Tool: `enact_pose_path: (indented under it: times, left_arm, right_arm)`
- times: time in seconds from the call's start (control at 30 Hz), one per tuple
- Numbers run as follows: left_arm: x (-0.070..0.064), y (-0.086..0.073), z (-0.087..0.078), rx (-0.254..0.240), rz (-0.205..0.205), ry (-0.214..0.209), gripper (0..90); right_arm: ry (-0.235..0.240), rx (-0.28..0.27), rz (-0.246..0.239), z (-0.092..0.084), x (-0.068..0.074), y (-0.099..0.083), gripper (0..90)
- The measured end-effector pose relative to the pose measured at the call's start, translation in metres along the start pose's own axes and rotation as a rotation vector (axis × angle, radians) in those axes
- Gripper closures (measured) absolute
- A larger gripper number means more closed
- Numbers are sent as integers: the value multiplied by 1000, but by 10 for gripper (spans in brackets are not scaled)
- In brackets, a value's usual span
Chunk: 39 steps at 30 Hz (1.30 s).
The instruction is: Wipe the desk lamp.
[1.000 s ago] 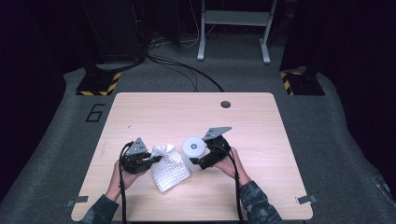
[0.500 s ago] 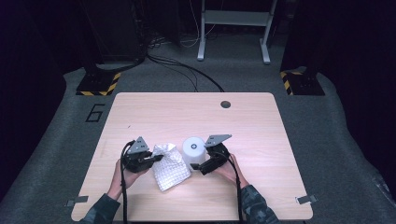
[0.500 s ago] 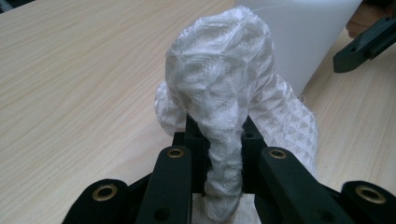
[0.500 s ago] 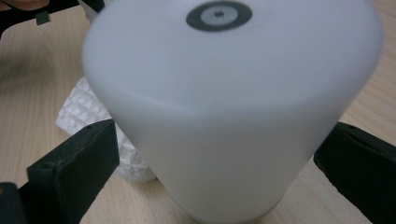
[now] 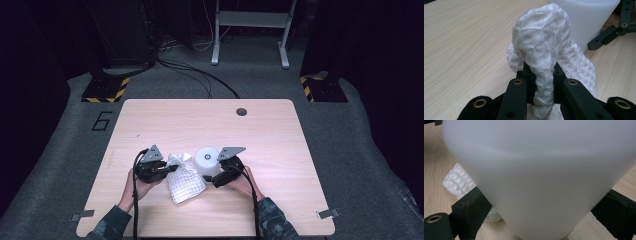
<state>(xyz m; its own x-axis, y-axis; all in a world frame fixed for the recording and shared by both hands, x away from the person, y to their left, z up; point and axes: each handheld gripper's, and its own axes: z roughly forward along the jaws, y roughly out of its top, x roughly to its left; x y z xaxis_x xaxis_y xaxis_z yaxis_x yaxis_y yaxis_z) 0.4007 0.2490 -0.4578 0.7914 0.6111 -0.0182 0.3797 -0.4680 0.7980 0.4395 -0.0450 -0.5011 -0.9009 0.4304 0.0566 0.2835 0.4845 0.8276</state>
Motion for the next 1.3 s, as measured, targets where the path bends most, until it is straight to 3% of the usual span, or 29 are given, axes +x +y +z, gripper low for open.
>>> enact_pose_path:
  times: [0.23, 0.9, 1.13, 1.23, 1.3]
  left_arm:
    - [-2, 4, 4, 4, -6, -26, 798]
    - [-7, 33, 23, -27, 34, -34, 794]
    - [-6, 35, 29, -45, 31, -43, 794]
    - [-5, 36, 30, -30, 41, -52, 793]
    - [-4, 35, 33, -36, 38, -56, 793]
  right_arm:
    - [-8, 6, -14, 0, 1, 0, 78]
    - [-25, 18, -16, 1, 3, 1, 81]
    - [-24, 18, -12, 1, 3, 1, 82]
    - [-20, 26, -29, 1, 2, 1, 82]
    - [-24, 19, -10, 1, 3, 1, 82]
